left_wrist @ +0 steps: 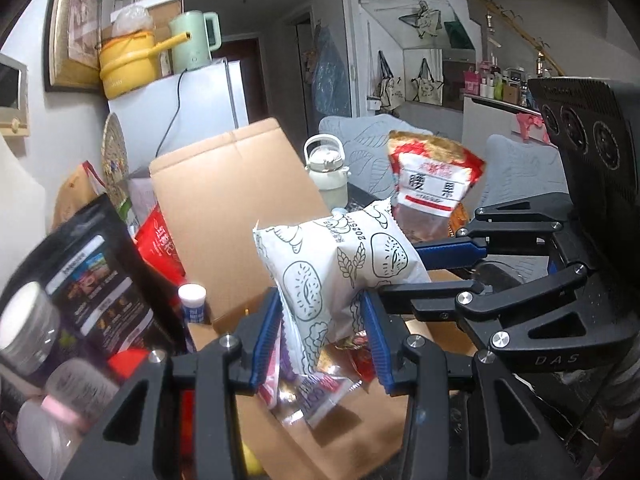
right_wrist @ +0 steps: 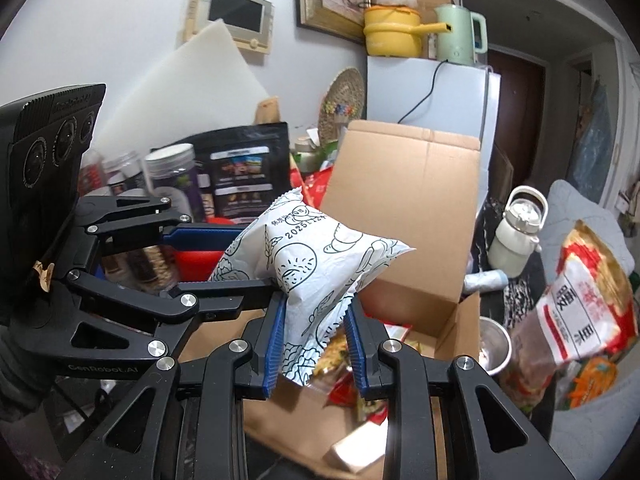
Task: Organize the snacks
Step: 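Lower the white pouch into the box and open the right tool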
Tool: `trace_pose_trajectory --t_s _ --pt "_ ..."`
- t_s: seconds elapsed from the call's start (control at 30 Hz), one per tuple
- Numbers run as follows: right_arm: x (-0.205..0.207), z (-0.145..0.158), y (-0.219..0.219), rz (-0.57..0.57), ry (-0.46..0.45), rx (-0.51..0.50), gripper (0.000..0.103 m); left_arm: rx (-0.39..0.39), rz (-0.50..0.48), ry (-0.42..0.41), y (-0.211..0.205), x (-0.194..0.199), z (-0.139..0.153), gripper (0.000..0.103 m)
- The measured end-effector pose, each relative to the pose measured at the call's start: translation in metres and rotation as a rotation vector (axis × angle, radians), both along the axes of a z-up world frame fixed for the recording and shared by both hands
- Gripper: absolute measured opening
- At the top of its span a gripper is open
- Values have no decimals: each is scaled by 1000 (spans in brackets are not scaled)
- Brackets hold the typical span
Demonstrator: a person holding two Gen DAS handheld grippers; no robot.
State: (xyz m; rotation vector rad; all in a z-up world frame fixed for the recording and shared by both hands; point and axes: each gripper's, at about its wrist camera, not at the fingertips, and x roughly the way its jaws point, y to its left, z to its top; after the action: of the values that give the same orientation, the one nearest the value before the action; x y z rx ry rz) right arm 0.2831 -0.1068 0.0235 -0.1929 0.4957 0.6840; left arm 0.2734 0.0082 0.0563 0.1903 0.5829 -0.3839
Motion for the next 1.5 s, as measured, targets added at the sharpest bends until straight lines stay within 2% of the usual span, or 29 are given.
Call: trace_pose_trajectory --t_s 0.33,0.57,0.63,0.7,0.83,1.0,1.23,1.27,1.3,1.37,1.43,1.5 --pt "60 -22 3 4 77 -32 28 15 17 111 -1 58 -31 41" --pt "94 -51 9 26 187 -56 28 24 18 211 -1 79 -60 41" --pt "98 -58 14 34 210 -71 24 48 10 239 -7 80 -68 40" --pt "101 -65 18 42 228 -81 15 75 13 248 -10 83 -74 40" --pt "116 -80 20 23 308 -91 14 40 23 312 -6 91 -86 40" --pt "117 -84 19 23 324 -82 14 33 34 318 -5 90 -89 40" --pt "117 -82 16 -14 329 -84 14 54 73 285 -1 82 -83 40" --pt "117 -82 14 -29 333 -82 20 59 87 282 -1 82 -82 40" --pt "117 -82 11 -53 332 -85 32 65 104 277 0 81 -81 40" --pt "115 -81 6 -92 321 -93 40 69 143 257 4 77 -77 40" --pt "113 -79 3 -118 312 -104 44 74 181 234 7 74 -71 40" --pt "109 -76 0 -159 294 -120 57 94 217 214 7 71 -67 40"
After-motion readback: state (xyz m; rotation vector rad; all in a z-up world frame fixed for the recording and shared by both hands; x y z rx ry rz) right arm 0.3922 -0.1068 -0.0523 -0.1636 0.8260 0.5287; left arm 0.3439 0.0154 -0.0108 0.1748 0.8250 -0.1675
